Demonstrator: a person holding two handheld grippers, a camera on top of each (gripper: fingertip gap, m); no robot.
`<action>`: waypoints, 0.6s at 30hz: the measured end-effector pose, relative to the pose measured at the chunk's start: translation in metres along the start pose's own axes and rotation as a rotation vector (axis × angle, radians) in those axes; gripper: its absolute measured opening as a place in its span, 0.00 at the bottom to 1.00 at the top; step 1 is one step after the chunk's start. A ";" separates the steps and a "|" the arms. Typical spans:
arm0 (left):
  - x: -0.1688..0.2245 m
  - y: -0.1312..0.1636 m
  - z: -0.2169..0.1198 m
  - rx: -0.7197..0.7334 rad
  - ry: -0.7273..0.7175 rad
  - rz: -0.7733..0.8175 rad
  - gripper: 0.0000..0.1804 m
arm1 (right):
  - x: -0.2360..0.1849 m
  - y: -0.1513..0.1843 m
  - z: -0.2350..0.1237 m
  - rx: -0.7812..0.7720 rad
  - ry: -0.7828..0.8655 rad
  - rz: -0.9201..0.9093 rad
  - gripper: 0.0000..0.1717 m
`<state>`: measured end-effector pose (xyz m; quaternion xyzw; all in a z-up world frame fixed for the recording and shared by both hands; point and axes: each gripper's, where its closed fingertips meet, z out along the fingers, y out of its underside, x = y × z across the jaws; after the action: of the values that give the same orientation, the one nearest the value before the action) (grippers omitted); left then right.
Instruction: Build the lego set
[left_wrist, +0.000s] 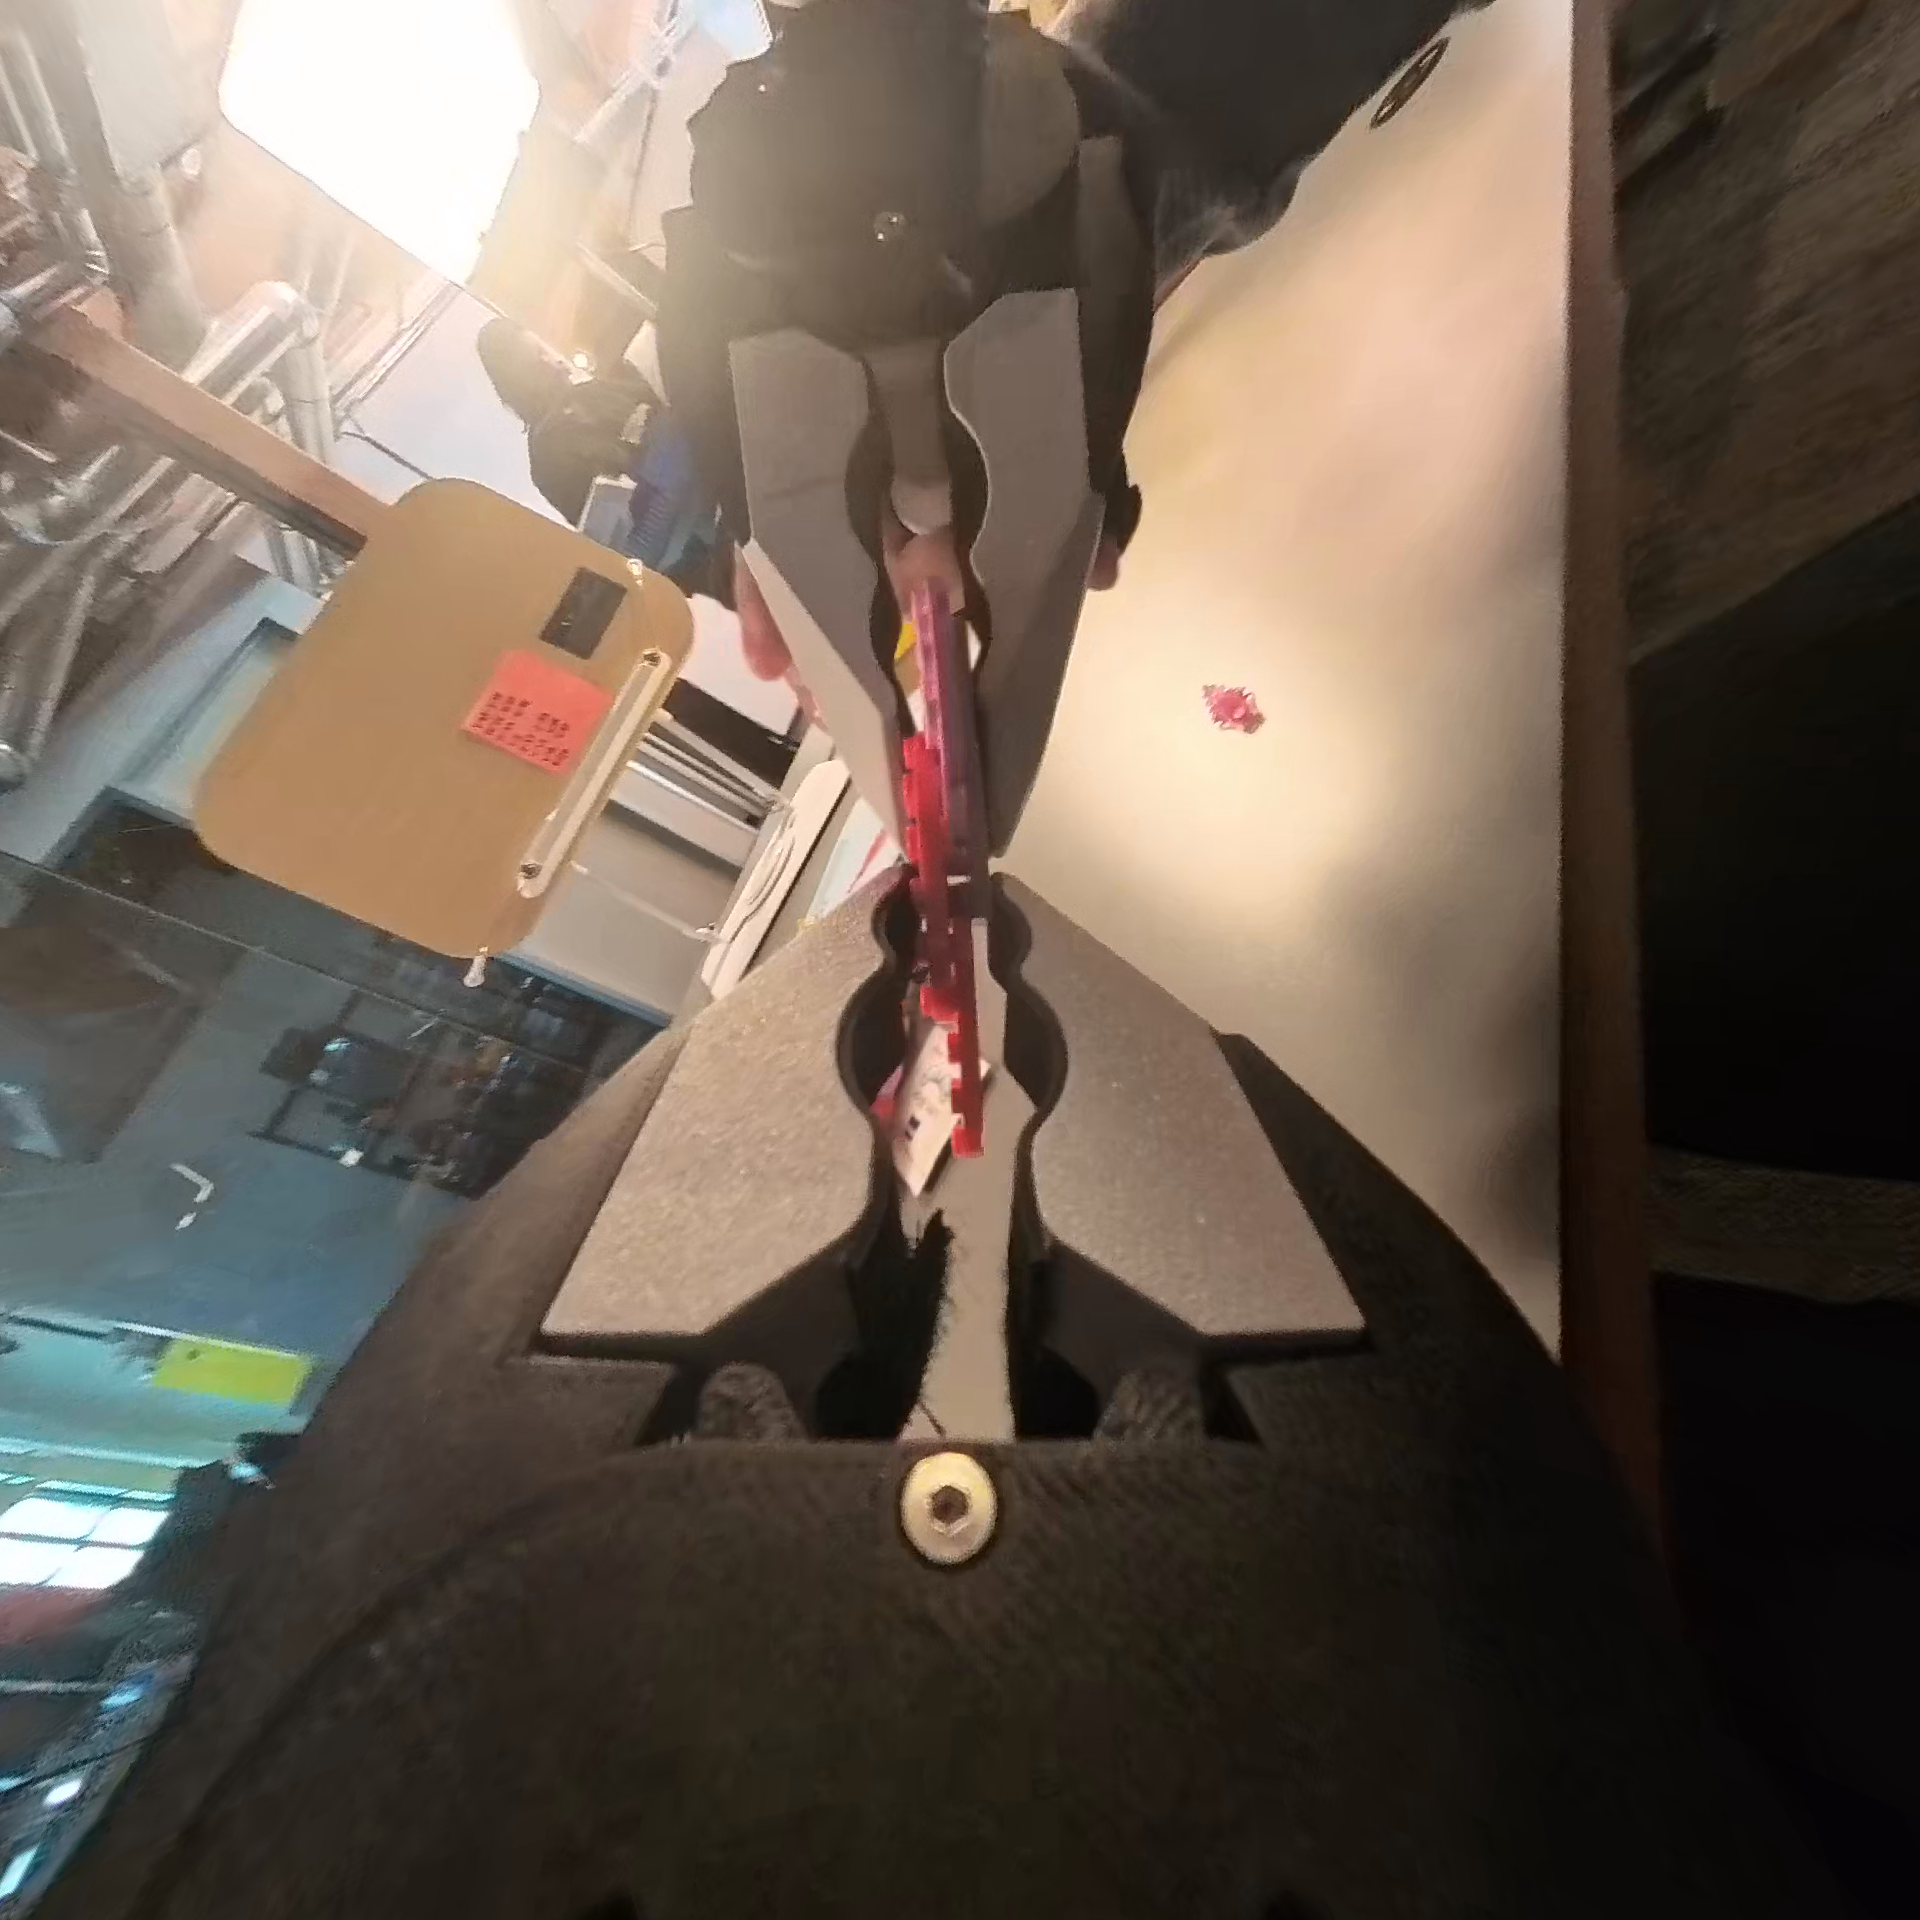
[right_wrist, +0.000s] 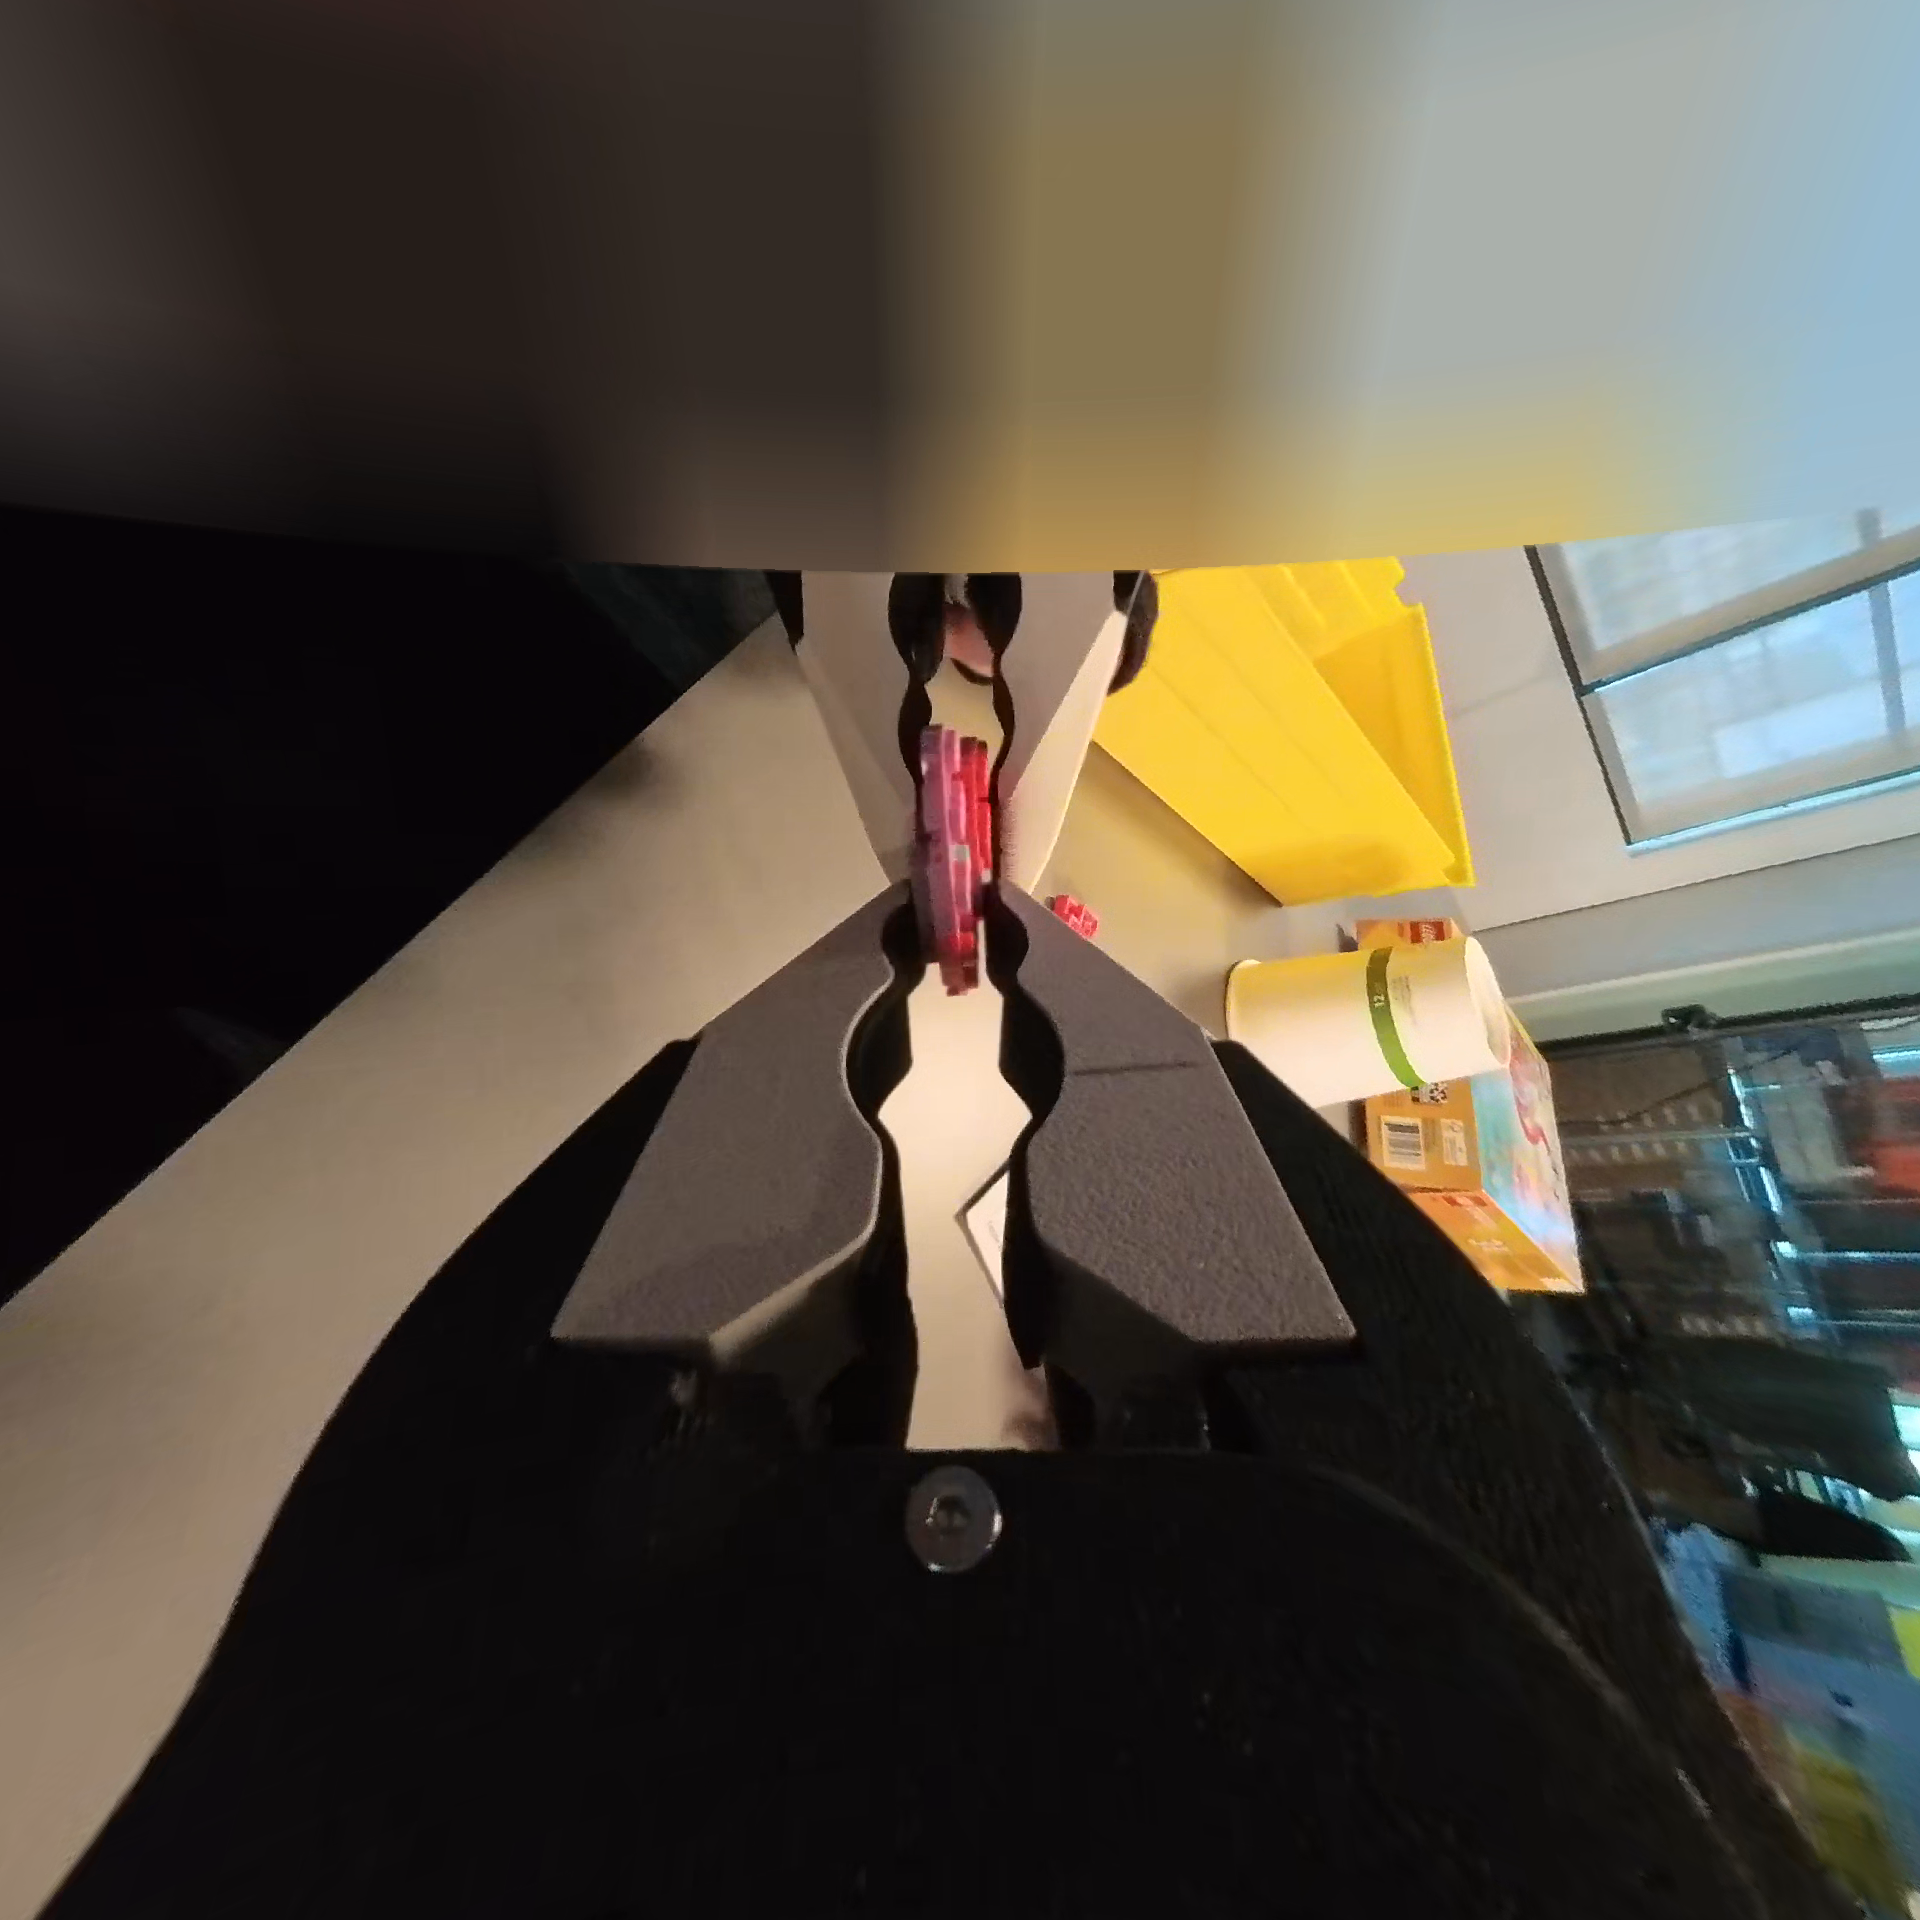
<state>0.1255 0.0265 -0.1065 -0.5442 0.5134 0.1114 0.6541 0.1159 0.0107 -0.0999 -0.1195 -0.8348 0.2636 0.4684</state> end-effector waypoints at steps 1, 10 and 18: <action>0.000 -0.001 0.000 0.006 0.007 -0.015 0.06 | 0.000 -0.001 0.000 0.000 0.000 -0.007 0.04; 0.003 -0.006 -0.001 0.044 0.066 -0.088 0.06 | -0.002 -0.005 -0.004 -0.012 0.010 -0.109 0.04; 0.000 -0.003 0.000 0.027 0.063 -0.090 0.06 | 0.000 -0.002 -0.004 -0.055 0.042 -0.129 0.04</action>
<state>0.1277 0.0250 -0.1045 -0.5612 0.5101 0.0577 0.6493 0.1192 0.0105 -0.0968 -0.0836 -0.8377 0.2072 0.4983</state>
